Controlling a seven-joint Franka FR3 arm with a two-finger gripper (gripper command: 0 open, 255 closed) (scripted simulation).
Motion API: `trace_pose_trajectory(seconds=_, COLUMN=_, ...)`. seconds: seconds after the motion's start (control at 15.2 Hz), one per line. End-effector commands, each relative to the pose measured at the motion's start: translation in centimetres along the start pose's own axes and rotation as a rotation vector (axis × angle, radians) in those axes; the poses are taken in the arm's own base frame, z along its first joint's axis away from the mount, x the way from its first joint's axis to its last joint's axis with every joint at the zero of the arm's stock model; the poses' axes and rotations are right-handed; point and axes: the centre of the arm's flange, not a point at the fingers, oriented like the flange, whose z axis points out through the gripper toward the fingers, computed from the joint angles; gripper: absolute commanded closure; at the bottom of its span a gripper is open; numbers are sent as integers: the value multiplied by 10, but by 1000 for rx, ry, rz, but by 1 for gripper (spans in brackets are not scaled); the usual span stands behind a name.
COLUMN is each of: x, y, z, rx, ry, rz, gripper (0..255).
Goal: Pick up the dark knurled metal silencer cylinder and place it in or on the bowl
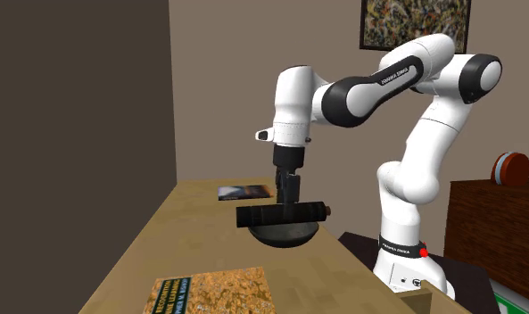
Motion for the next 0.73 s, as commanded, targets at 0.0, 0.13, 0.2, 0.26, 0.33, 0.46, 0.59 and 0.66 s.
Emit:
trace_pose_trajectory(seconds=0.0, x=-1, y=1, z=-20, rx=0, ry=-1, rz=0, gripper=0)
trace_pose_trajectory(seconds=0.13, x=-1, y=1, z=-43, rx=0, ry=-1, rz=0, gripper=0)
trace_pose_trajectory(seconds=0.2, x=-1, y=1, z=-43, rx=0, ry=-1, rz=0, gripper=0)
trace_pose_trajectory(seconds=0.26, x=-1, y=1, z=-43, rx=0, ry=-1, rz=0, gripper=0)
trace_pose_trajectory(seconds=0.33, x=-1, y=1, z=-43, rx=0, ry=-1, rz=0, gripper=0)
trace_pose_trajectory(seconds=0.46, x=-1, y=1, z=-43, rx=0, ry=-1, rz=0, gripper=0)
trace_pose_trajectory(seconds=0.59, x=-1, y=1, z=-43, rx=0, ry=-1, rz=0, gripper=0)
trace_pose_trajectory(seconds=0.66, x=-1, y=1, z=-43, rx=0, ry=0, rz=0, gripper=0)
